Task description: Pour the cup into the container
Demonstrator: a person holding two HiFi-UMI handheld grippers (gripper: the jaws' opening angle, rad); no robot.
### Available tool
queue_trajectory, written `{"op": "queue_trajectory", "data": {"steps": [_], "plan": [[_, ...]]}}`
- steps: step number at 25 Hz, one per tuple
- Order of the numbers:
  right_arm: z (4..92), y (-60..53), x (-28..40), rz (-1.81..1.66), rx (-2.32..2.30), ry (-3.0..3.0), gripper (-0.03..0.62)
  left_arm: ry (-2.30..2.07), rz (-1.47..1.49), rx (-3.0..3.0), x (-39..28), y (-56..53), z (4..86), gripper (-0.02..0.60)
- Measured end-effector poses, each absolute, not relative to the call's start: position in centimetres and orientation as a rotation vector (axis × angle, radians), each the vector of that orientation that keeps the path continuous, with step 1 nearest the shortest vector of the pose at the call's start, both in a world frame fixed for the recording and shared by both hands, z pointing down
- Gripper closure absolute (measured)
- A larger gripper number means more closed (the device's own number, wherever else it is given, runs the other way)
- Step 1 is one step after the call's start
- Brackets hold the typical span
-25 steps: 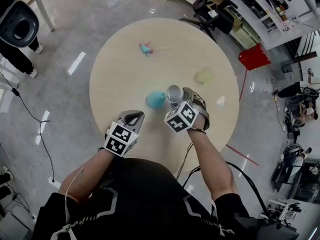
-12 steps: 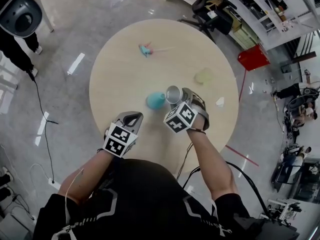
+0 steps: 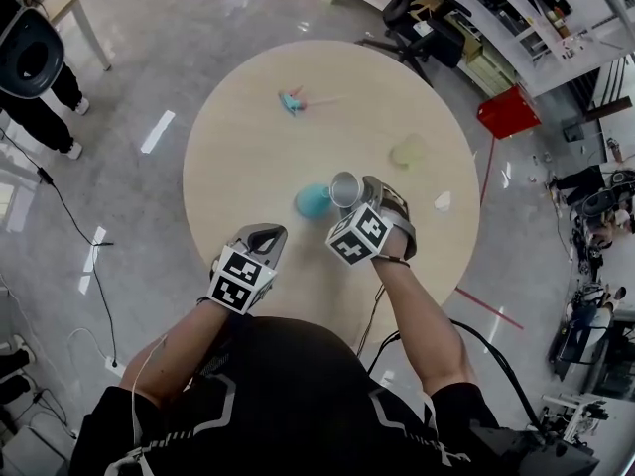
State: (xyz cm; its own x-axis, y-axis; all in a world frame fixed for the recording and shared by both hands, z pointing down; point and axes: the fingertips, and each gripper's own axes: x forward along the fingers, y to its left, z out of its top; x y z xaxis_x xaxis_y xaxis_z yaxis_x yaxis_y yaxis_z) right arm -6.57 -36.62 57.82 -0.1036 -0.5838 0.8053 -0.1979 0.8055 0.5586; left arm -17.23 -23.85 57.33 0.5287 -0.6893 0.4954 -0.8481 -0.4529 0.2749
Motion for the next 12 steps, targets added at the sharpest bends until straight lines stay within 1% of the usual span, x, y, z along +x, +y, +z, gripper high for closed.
{"op": "queue_trajectory", "data": {"steps": [4, 12], "plan": [[58.3, -36.3, -5.9, -0.286, 0.669, -1.727, 0.287, -1.25, 0.437, 2.284, -17.1, -23.6, 57.1, 0.581], [58.0, -36.0, -5.1, -0.014, 0.829, -1.972, 0.287, -1.257, 0.398, 2.306, -16.5, -24.3, 55.2, 0.581]]}}
